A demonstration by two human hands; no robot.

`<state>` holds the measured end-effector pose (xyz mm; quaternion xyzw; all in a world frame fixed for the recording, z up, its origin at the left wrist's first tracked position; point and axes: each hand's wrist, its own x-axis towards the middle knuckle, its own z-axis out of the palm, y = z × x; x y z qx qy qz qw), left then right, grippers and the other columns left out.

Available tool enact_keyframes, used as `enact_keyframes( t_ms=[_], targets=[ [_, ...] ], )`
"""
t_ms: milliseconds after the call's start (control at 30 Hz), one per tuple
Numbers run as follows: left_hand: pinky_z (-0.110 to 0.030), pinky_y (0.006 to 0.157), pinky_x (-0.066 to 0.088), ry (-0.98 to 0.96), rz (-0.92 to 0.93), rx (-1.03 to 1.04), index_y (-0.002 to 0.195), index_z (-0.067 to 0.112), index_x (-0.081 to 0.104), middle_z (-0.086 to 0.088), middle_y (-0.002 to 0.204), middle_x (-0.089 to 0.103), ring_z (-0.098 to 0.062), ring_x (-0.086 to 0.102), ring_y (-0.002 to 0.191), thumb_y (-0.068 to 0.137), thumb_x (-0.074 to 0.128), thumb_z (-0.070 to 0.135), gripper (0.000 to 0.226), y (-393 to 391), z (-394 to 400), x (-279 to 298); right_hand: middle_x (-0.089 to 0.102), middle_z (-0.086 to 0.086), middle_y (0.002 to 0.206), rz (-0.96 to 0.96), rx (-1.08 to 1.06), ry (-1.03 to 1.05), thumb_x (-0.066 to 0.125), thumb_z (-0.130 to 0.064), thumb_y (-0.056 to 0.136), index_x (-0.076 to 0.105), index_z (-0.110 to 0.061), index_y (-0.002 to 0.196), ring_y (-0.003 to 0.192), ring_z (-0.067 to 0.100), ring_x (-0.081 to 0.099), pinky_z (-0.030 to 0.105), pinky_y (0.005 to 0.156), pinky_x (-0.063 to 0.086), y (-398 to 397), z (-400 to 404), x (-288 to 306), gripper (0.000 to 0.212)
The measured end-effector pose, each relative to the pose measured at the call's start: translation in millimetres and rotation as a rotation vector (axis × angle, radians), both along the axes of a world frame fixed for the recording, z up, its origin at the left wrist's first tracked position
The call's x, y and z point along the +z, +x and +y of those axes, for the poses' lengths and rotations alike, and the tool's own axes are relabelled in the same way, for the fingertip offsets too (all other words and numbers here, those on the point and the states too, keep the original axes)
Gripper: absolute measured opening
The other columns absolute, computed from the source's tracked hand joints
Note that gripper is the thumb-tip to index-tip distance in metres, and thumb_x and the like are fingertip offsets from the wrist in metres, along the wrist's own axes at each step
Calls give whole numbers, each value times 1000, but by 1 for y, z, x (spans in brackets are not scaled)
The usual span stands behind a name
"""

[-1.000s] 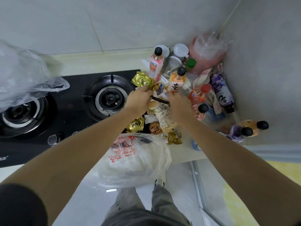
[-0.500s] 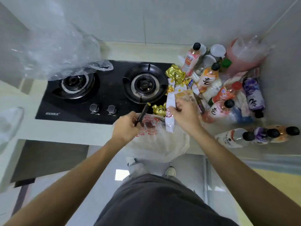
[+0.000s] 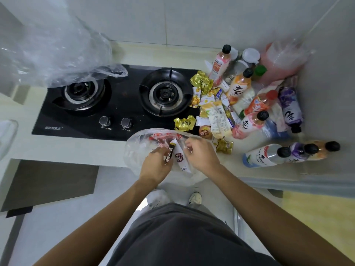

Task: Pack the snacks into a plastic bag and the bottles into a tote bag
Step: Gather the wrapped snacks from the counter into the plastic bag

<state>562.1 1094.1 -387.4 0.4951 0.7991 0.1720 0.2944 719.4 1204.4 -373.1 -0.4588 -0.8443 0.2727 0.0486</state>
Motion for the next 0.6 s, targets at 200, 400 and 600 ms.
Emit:
enact_keyframes(
  t_ms=[200,400,600],
  targets=[
    [-35,75,55,82,1,-68,120,22,66,3,109,69,-17,65,88,97,57,29,26,2,30,11,71,1,92,111,-85,93,65,-17,94,68,-14,100,82,20,69,40,70,59,14,14,9,8],
    [-39,88,50,159,120,-171,121,14,64,-5,111,60,-25,53,108,97,58,26,27,-8,91,12,60,6,113,-26,-144,172,63,-16,93,64,-10,114,108,26,58,37,80,48,23,64,3,22],
    [-44,92,52,-47,226,-341,149,22,45,-6,134,49,-28,41,129,97,59,25,53,-10,153,-2,47,14,136,-204,-229,148,72,-17,88,48,-11,141,126,35,46,45,103,46,27,103,-15,58]
  ],
)
